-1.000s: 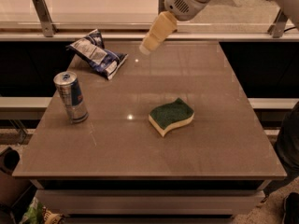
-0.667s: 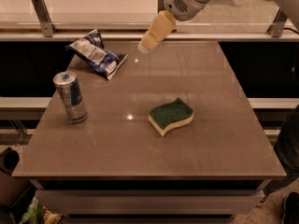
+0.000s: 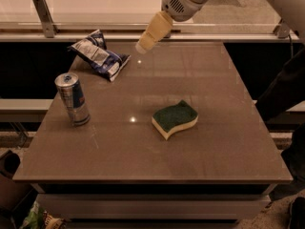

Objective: Pick blue chip bag

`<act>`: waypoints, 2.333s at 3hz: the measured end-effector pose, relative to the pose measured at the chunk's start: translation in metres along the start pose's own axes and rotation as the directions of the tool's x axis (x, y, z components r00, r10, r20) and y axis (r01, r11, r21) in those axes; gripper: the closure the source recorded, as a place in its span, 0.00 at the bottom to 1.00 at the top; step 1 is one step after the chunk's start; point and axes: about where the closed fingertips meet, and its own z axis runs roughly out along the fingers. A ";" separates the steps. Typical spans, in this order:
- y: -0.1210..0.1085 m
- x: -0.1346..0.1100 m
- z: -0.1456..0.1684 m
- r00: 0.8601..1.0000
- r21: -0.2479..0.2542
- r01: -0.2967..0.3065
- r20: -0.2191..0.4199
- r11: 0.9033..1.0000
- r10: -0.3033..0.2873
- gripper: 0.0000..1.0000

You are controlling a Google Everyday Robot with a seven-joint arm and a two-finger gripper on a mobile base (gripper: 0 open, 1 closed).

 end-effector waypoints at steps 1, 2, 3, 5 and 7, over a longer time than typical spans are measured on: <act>-0.007 -0.023 0.029 0.999 0.048 -0.032 0.017 0.998 0.031 0.00; -0.007 -0.053 0.065 0.999 0.067 -0.040 0.037 0.997 0.038 0.00; -0.004 -0.076 0.105 0.997 0.049 -0.044 0.072 0.998 0.040 0.00; 0.009 -0.103 0.180 0.987 -0.048 -0.055 0.148 0.997 0.062 0.00; 0.027 -0.117 0.236 0.978 -0.134 -0.070 0.185 0.989 0.094 0.00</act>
Offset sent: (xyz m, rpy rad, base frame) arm 0.0910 0.1144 -0.0280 0.0444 -0.0792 -0.0770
